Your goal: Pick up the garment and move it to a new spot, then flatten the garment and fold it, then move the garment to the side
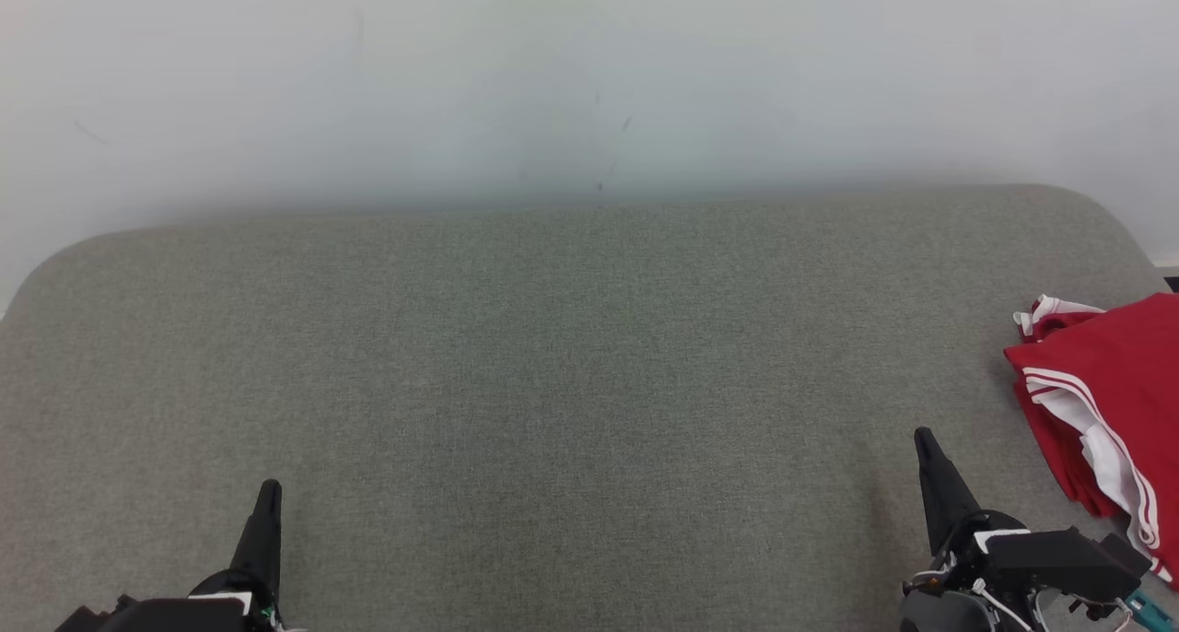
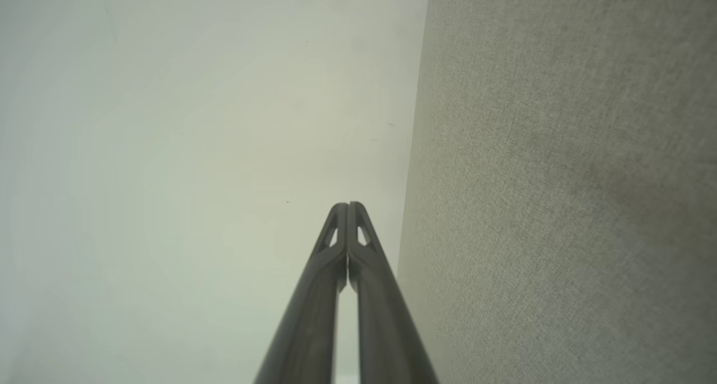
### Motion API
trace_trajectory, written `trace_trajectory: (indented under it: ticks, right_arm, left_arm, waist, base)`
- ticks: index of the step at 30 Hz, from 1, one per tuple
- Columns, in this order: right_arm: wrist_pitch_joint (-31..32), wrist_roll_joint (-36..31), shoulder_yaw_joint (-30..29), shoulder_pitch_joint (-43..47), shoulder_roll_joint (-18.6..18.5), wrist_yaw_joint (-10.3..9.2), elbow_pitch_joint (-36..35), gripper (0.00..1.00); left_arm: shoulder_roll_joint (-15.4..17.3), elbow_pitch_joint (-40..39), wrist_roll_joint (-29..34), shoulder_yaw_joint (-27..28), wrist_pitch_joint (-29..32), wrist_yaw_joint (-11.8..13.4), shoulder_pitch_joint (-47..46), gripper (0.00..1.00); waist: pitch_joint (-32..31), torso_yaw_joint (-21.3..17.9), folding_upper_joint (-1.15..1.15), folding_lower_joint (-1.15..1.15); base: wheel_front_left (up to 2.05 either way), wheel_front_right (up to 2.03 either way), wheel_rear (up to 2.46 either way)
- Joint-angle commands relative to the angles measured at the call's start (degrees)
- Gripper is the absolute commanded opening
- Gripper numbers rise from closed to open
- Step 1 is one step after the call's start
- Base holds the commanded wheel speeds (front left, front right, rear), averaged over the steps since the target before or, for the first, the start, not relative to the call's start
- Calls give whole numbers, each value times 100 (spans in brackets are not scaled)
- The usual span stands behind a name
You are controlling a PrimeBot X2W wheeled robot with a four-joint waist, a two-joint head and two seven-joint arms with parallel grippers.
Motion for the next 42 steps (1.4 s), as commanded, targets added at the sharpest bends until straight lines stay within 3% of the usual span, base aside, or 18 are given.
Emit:
trace_trajectory:
  ticks: [1, 7, 42]
  right_arm:
    - [28, 102, -10, 71, 11, -11, -36, 0]
    - [86, 340, -32, 86, 11, -12, -85, 0]
    - [83, 309, -27, 77, 11, -12, -77, 0]
  left_arm:
    - [16, -28, -120, 23, 29, -39, -48, 0]
    - [16, -44, -354, 32, 85, -46, -84, 0]
    - [15, -41, -331, 31, 76, -46, -78, 0]
  waist:
    - [2, 2, 0, 0]
    - [14, 14, 0, 0]
    - [14, 14, 0, 0]
  base:
    - [0, 0, 0]
    - [0, 0, 0]
    - [0, 0, 0]
